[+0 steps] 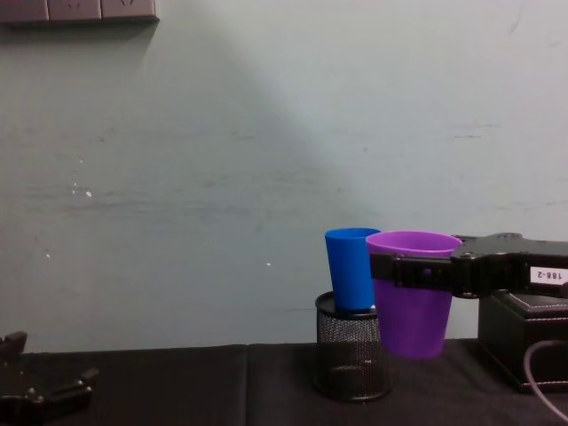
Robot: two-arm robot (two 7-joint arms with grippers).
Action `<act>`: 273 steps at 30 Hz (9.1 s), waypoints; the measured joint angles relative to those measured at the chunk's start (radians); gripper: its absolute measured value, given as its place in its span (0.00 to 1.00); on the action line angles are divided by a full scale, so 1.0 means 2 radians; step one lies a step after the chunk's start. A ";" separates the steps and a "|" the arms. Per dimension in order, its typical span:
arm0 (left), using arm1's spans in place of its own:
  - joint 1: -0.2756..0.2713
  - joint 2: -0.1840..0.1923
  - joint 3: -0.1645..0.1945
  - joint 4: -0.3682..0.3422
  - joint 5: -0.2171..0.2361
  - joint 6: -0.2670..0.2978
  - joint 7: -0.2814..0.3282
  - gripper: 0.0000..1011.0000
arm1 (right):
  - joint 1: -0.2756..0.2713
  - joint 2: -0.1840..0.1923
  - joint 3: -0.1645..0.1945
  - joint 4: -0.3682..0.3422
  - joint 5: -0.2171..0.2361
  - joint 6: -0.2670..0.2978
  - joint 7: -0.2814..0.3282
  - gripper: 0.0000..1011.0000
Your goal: Pick up one cup with a gripper and tap it against the other cup.
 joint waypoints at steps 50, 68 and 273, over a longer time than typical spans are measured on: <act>0.000 0.000 0.000 0.000 0.000 0.000 0.000 0.99 | 0.172 -0.117 -0.042 0.265 -0.026 -0.018 0.011 0.72; 0.000 0.000 0.000 0.000 0.000 0.000 0.000 0.99 | 0.199 -0.138 -0.034 0.317 -0.041 -0.028 0.019 0.72; 0.000 0.000 0.000 0.000 0.000 0.000 0.000 0.99 | 0.192 -0.136 -0.015 0.297 -0.044 -0.021 0.038 0.72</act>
